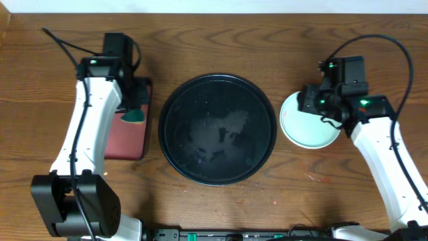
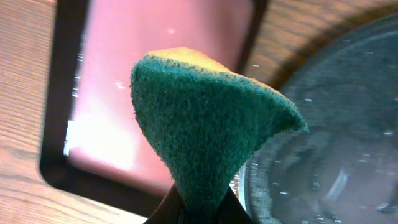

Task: Clean dirty plates on tray and stack at the side

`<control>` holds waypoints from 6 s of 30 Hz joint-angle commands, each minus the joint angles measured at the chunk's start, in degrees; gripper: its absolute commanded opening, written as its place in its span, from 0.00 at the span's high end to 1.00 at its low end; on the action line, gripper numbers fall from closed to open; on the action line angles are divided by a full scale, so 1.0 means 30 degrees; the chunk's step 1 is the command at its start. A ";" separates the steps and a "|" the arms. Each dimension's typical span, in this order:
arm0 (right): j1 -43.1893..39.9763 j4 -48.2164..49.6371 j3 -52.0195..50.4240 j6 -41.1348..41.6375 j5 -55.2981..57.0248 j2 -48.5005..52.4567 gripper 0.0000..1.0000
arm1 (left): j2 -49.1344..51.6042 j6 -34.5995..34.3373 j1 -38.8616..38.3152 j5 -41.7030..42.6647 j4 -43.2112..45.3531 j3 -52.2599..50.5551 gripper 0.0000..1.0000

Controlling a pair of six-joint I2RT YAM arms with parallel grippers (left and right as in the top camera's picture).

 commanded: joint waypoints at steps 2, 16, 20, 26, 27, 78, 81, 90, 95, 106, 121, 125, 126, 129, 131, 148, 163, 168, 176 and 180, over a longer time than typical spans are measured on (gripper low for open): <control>0.1246 0.0415 0.0299 -0.0291 -0.0146 0.0262 0.47 | 0.0663 0.2914 0.1268 -0.0087 0.0211 -0.0007 0.93; 0.1690 0.0350 0.0299 -0.1042 -0.0153 0.0685 0.47 | 0.4204 0.3198 0.3322 -0.0080 0.1982 -0.0911 0.83; 0.1690 0.0342 0.0299 -0.1166 -0.0153 0.0685 0.47 | 0.4881 0.3198 0.3322 -0.0080 0.2229 -0.0911 0.79; 0.1690 0.0342 0.0299 -0.1173 -0.0153 0.0685 0.48 | 0.5005 0.3198 0.3322 -0.0080 0.2470 -0.0896 0.75; 0.1690 0.0372 0.0299 -0.1195 -0.0153 0.0685 0.48 | 0.4976 0.3198 0.3322 -0.0080 0.2492 -0.0874 0.74; 0.1632 -0.8561 1.1468 -0.3104 0.3038 -0.7810 0.01 | -0.5435 0.2841 0.3322 0.0342 0.0816 0.0102 0.24; 0.1632 -0.9012 1.1417 -0.3111 0.4065 -0.7818 0.01 | -0.5435 0.2834 0.3322 0.0342 0.0816 0.0102 0.24; -0.0452 -0.7162 0.6951 -0.3104 0.4175 -1.0214 0.01 | -0.5435 0.2841 0.3322 0.0342 0.0816 0.0102 0.24; -0.1464 -0.3177 0.1290 -0.3140 0.3330 -1.3894 0.01 | -0.5435 0.2841 0.3322 0.0342 0.0816 0.0102 0.24; -0.2120 0.7672 -1.2116 -0.3169 0.1843 -2.1376 0.01 | -0.5435 0.2841 0.3322 0.0342 0.0816 0.0102 0.24; -0.2259 1.3952 -2.0852 -0.3096 0.1727 -2.7190 0.01 | -0.5435 0.2834 0.3322 0.0342 0.0816 0.0102 0.24; -0.2237 1.4192 -2.1427 -0.3002 0.1698 -2.7197 0.01 | -0.5435 0.2841 0.3322 0.0342 0.0816 0.0102 0.24; -0.2237 1.4192 -2.1529 -0.3002 0.1698 -2.7197 0.01 | -0.5435 0.2841 0.3322 0.0342 0.0816 0.0102 0.24; -0.2237 1.3835 -2.2025 -0.2798 0.1625 -2.7197 0.01 | -0.5435 0.2834 0.3322 0.0342 0.0816 0.0102 0.24; -0.2222 1.2648 -2.2017 -0.2798 0.1268 -2.7197 0.01 | -0.5435 0.2841 0.3322 0.0342 0.0816 0.0102 0.24; -0.2208 1.2684 -2.2010 -0.2812 0.1282 -2.7110 0.01 | -0.5435 0.2841 0.3322 0.0342 0.0816 0.0102 0.24; -0.2208 1.2677 -2.2010 -0.2812 0.1282 -2.7110 0.01 | -0.5479 0.2849 0.3322 0.0204 0.0721 0.0102 0.24; -0.2208 1.2684 -2.2010 -0.2812 0.1282 -2.7110 0.01 | -0.7074 0.2769 0.2900 0.0940 0.1494 -0.0138 0.24; -0.2208 1.2684 -2.2010 -0.2812 0.1290 -2.7110 0.01 | -1.2735 0.2776 0.1639 0.1158 0.6776 -0.5836 0.24; -0.2208 1.2684 -2.2010 -0.2812 0.1282 -2.7110 0.01 | -1.6043 0.2776 0.1362 0.1311 0.9894 -1.0003 0.24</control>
